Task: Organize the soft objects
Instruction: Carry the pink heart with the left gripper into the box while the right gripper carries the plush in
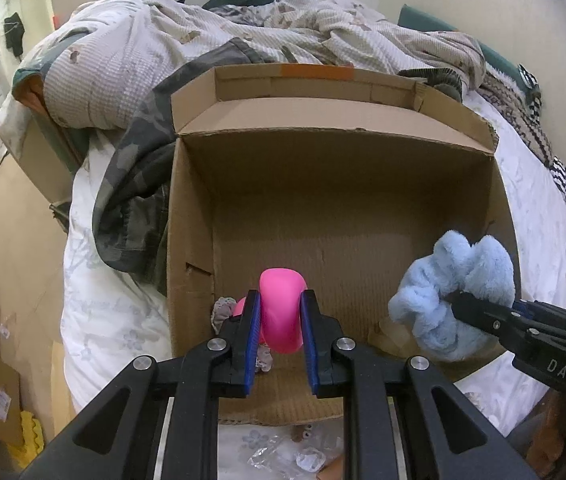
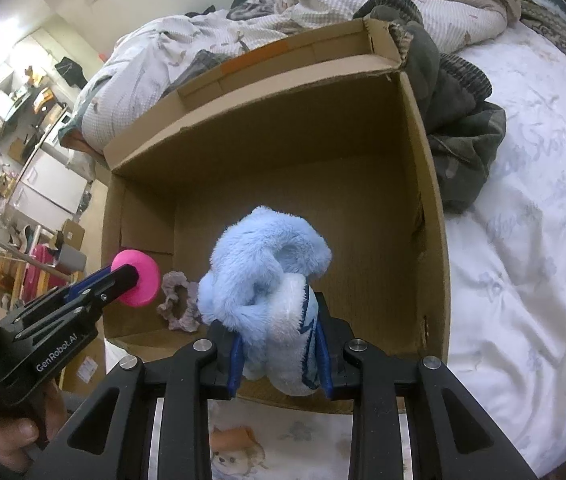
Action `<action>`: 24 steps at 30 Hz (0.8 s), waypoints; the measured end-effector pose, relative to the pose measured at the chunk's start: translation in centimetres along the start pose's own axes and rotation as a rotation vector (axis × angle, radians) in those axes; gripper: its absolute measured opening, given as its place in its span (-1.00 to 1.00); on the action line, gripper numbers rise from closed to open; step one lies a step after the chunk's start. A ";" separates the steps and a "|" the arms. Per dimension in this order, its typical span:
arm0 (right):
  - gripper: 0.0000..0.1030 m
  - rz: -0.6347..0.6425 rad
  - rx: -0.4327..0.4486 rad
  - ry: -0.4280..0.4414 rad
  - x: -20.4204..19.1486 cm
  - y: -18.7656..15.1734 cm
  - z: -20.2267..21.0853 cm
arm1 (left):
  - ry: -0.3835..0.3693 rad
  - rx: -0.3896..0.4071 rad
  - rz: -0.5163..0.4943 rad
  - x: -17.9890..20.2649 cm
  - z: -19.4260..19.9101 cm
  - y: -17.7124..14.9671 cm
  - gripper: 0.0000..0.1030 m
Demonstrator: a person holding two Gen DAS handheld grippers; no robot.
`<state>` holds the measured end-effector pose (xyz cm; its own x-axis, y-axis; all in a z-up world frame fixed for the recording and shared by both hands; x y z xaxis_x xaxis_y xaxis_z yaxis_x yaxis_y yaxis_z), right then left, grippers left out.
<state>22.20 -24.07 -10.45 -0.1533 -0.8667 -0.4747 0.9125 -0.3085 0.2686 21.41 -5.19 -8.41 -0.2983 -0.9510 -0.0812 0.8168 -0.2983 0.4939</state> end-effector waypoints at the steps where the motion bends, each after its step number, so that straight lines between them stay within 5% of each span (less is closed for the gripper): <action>1: -0.40 0.002 -0.003 -0.003 0.0 -0.1 -0.1 | -0.002 0.000 0.003 0.0 -0.1 0.0 -0.66; 24: -0.36 0.006 -0.036 -0.065 0.3 0.0 -1.6 | -0.015 -0.049 0.031 -0.3 -1.4 -0.7 -0.65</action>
<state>22.71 -23.67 -11.89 -0.1714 -0.8924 -0.4174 0.9262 -0.2903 0.2404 21.63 -4.82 -9.91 -0.2795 -0.9586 -0.0537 0.8488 -0.2728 0.4529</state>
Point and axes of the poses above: each gripper's, at about its wrist camera, not at the fingertips, and z roughly against the way its jaws point, x to its right, y to its top, the point moved 4 cm from there along -z, roughly the way its jaws point, and after that the axes turned 15 degrees about -z, right-handed, at the moved point
